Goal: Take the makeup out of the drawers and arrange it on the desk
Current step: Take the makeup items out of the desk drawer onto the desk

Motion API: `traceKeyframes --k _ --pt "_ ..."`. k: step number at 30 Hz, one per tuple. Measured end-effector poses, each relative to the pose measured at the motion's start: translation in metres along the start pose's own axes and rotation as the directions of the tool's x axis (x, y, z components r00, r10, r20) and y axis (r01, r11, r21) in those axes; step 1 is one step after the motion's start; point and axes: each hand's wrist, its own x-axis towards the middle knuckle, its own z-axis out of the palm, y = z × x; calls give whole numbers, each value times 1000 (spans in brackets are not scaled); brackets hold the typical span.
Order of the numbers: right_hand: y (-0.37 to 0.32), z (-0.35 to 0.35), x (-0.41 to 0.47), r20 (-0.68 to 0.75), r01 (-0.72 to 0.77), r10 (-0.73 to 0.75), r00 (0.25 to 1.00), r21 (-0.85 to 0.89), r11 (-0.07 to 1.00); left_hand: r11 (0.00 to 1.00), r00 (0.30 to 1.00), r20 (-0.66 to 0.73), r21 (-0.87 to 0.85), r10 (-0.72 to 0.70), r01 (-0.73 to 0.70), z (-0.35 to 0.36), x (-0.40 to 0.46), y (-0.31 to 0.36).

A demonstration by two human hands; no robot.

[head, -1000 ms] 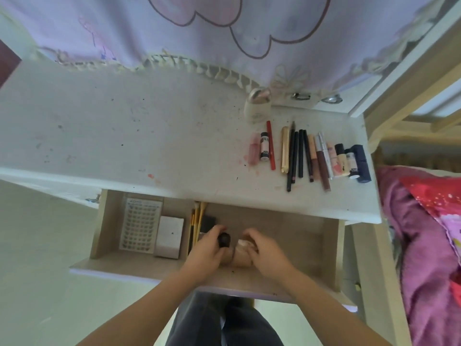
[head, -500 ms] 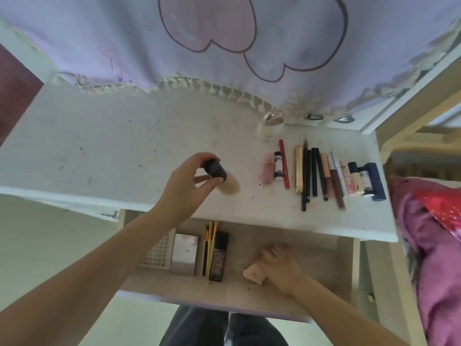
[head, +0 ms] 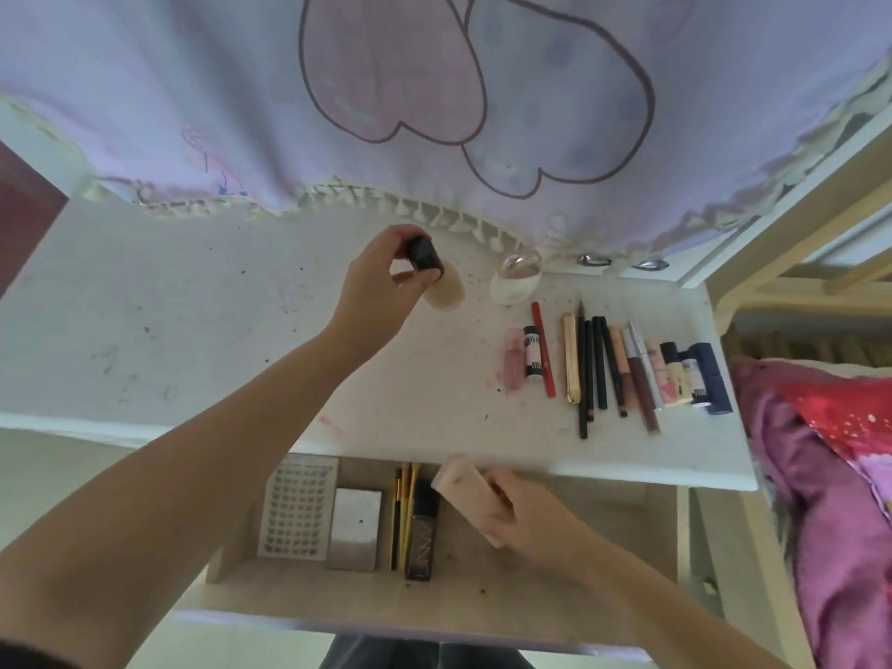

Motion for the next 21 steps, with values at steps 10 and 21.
traceKeyframes --k 10,21 --pt "-93 -109 134 -218 62 394 893 926 371 997 999 40 71 -13 10 -4 76 -10" --pt "-122 -110 172 -214 203 663 718 975 96 973 961 266 192 76 -130 34 129 -47"
